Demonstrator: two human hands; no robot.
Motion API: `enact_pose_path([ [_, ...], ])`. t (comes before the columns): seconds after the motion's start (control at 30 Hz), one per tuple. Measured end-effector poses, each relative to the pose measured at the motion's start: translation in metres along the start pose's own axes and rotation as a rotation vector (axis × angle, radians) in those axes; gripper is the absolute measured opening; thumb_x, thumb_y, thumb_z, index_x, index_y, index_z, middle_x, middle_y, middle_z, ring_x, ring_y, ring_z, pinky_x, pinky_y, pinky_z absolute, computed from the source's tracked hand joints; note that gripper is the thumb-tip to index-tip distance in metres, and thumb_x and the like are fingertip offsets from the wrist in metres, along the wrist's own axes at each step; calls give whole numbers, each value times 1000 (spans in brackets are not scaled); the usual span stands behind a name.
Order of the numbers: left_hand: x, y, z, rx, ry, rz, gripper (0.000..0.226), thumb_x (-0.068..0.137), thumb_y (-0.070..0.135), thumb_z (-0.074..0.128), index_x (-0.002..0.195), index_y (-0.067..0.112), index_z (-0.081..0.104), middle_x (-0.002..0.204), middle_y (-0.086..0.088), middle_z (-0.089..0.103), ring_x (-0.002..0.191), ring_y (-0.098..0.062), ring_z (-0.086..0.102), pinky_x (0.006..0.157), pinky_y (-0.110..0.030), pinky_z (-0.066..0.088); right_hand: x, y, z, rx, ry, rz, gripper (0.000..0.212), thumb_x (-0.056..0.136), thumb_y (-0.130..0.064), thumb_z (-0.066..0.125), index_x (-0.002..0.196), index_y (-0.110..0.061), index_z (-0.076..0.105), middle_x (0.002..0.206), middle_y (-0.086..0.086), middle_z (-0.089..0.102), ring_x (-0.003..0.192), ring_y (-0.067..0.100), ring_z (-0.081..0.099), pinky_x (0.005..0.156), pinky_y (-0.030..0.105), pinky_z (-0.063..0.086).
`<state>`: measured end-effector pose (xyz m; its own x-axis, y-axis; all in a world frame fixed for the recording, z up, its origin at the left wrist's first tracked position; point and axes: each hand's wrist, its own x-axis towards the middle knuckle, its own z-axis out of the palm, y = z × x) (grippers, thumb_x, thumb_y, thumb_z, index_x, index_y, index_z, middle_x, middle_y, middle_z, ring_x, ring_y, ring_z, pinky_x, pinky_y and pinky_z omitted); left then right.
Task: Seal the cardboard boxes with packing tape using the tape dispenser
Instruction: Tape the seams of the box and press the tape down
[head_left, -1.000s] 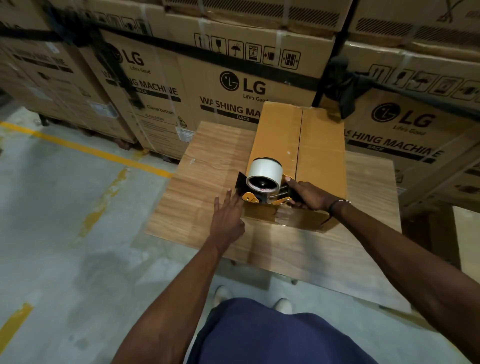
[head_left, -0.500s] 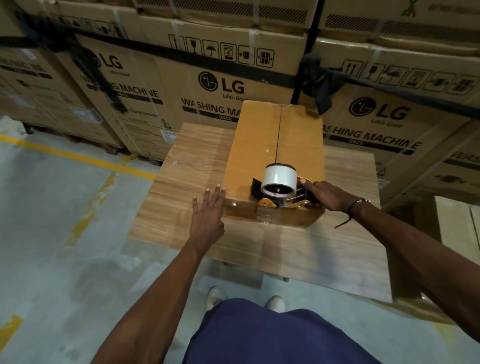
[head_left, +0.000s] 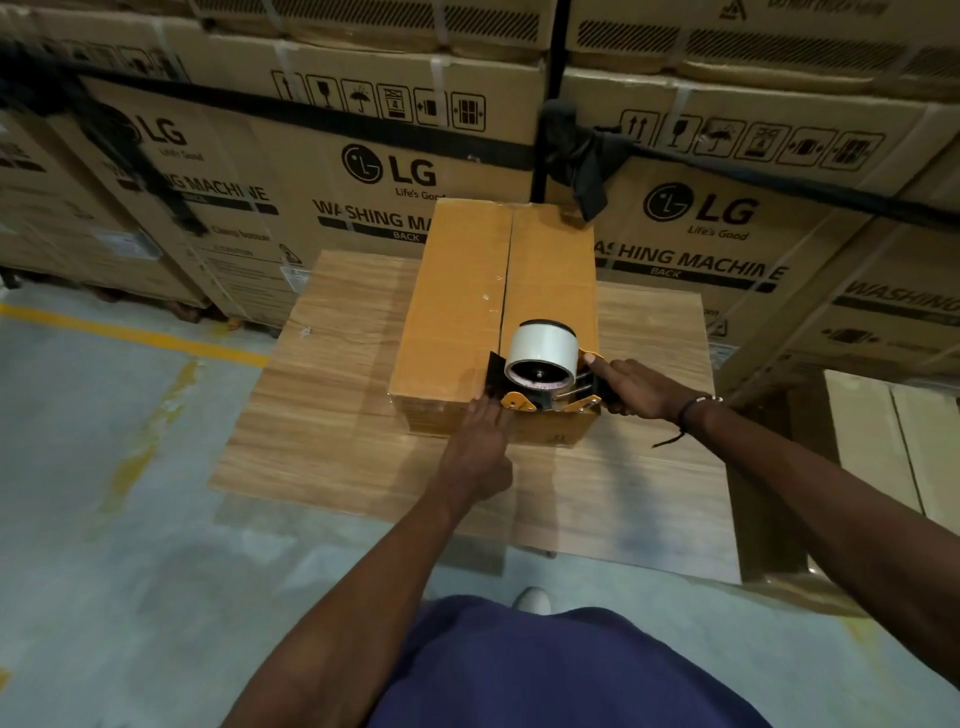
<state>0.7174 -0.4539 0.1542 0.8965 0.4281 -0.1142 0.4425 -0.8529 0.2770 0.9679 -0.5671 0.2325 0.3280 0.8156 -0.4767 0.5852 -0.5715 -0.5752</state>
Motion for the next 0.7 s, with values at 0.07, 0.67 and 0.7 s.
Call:
enact_pose_path([
  [0.07, 0, 1, 5, 7, 16, 4, 86, 71, 7, 65, 151, 5, 33, 157, -19, 38, 153, -37, 21, 128, -41, 3, -2, 3, 2, 28, 5, 11, 80, 105, -67, 18, 60, -15, 58, 50, -2, 57, 43, 6, 49, 69, 34, 44],
  [0.67, 13, 42, 7, -11, 24, 31, 98, 80, 13, 59, 163, 6, 6, 172, -14, 0, 159, -27, -6, 129, -44, 8, -39, 85, -35, -51, 121, 41, 88, 96, -80, 12, 72, -12, 64, 64, 7, 67, 63, 22, 61, 83, 47, 51],
  [0.7, 19, 53, 9, -2, 4, 73, 94, 80, 12, 59, 162, 5, 13, 171, -16, 5, 159, -28, -5, 130, -43, 8, -39, 84, -35, -83, 129, 41, 81, 101, -74, 13, 75, -15, 62, 67, 6, 67, 67, 22, 61, 85, 48, 51],
])
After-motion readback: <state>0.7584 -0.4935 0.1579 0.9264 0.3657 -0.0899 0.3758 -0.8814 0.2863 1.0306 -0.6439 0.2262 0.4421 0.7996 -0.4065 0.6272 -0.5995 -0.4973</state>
